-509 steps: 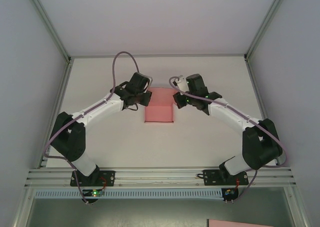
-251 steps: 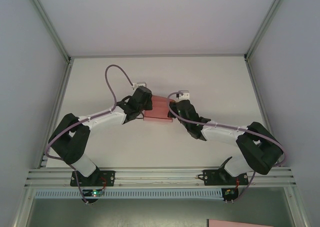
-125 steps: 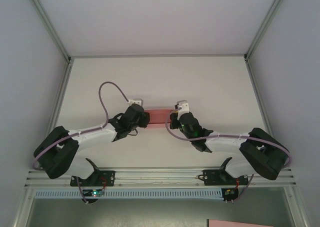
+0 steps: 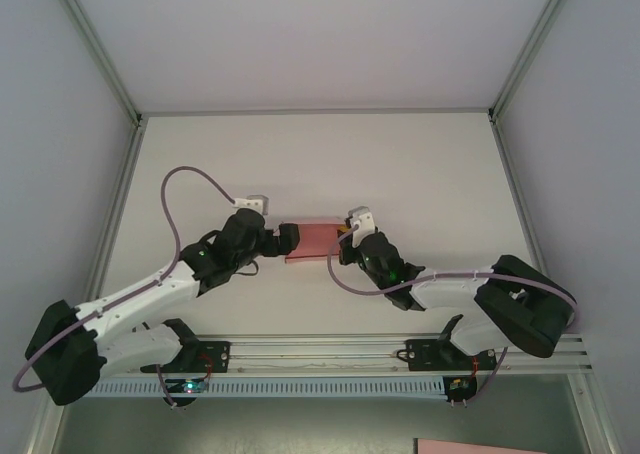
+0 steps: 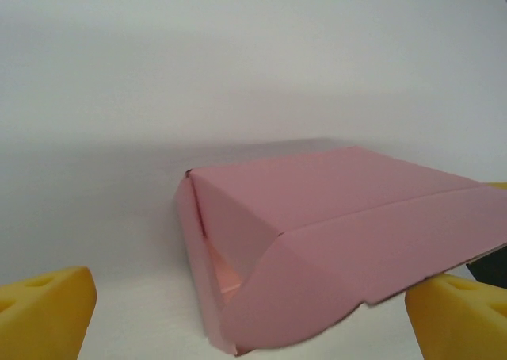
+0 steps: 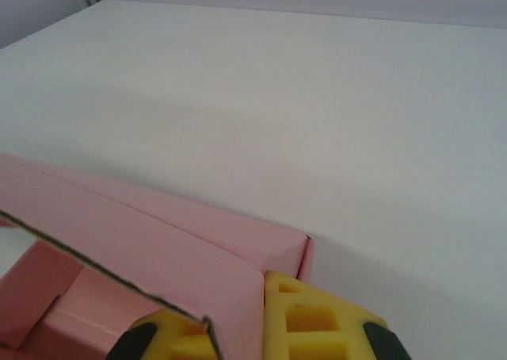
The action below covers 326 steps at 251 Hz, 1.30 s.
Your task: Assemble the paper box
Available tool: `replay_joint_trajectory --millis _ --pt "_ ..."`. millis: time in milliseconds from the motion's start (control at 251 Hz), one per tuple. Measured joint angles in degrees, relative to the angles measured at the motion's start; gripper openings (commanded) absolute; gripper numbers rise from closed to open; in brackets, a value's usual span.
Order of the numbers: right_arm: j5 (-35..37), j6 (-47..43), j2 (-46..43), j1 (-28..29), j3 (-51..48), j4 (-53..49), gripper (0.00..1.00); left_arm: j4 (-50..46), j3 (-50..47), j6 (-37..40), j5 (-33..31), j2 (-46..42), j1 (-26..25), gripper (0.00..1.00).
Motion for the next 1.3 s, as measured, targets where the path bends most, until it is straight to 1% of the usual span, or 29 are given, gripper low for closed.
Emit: replay_joint_trajectory --millis 76,164,251,327,387,459,567,631,730,838,914,1002,1105,1197,1249,1301 --pt "0.0 -1.6 1.1 1.0 -0.7 2.6 0.0 -4.9 1.6 -3.4 -2.0 -1.0 0.1 1.0" --pt "0.1 -3.3 2.0 2.0 -1.0 4.5 0.0 -8.6 4.1 -7.1 -2.6 -0.6 0.2 1.0" --pt "0.5 -5.1 2.6 2.5 -1.2 5.6 0.0 -11.3 7.6 -10.3 -2.8 2.2 0.7 1.0" --pt "1.1 -6.4 3.2 2.7 -1.3 6.2 0.0 -13.6 11.8 -11.9 -1.8 5.9 2.3 1.0" --pt "1.7 -7.3 3.6 2.7 -1.3 6.6 0.0 -14.0 14.0 -12.0 -0.5 7.8 3.1 1.0" --pt "2.6 -7.4 3.7 2.7 -1.2 6.6 0.0 -14.0 14.4 -11.5 1.9 7.8 3.6 1.0" --pt "3.5 -7.3 3.7 2.8 -0.5 5.1 0.0 -13.4 13.1 -9.9 6.5 5.4 3.9 1.0" --pt "4.5 -7.2 3.7 3.1 0.8 3.1 0.0 -13.3 12.0 -9.3 7.7 2.9 3.9 1.0" --pt "5.5 -6.9 4.6 3.4 2.9 1.2 0.0 -14.7 11.1 -8.9 6.9 -0.9 3.9 1.0" --pt "5.6 -6.5 5.3 3.4 3.1 1.4 0.0 -16.7 10.9 -9.0 4.3 -2.9 4.0 1.0" --pt "5.4 -6.4 5.4 3.4 2.8 1.9 0.0 -17.3 10.9 -9.9 3.3 -1.8 4.7 1.0" --pt "4.4 -7.0 5.4 3.4 1.7 3.5 0.0 -17.1 10.9 -11.0 3.4 2.8 7.2 1.0" --pt "2.5 -8.8 5.4 3.4 0.7 5.4 0.0 -14.8 10.8 -12.3 5.5 10.3 10.0 0.87" --pt "1.2 -10.4 6.1 3.4 0.5 6.6 0.0 -10.4 10.4 -13.3 9.4 16.6 10.9 0.77" --pt "1.0 -10.7 6.2 3.4 0.5 7.0 0.06 -8.6 10.4 -13.5 11.2 19.1 10.9 0.76" --pt "0.7 -10.7 6.2 3.4 0.2 7.2 0.09 -7.2 10.2 -13.6 12.9 20.6 10.9 0.75"
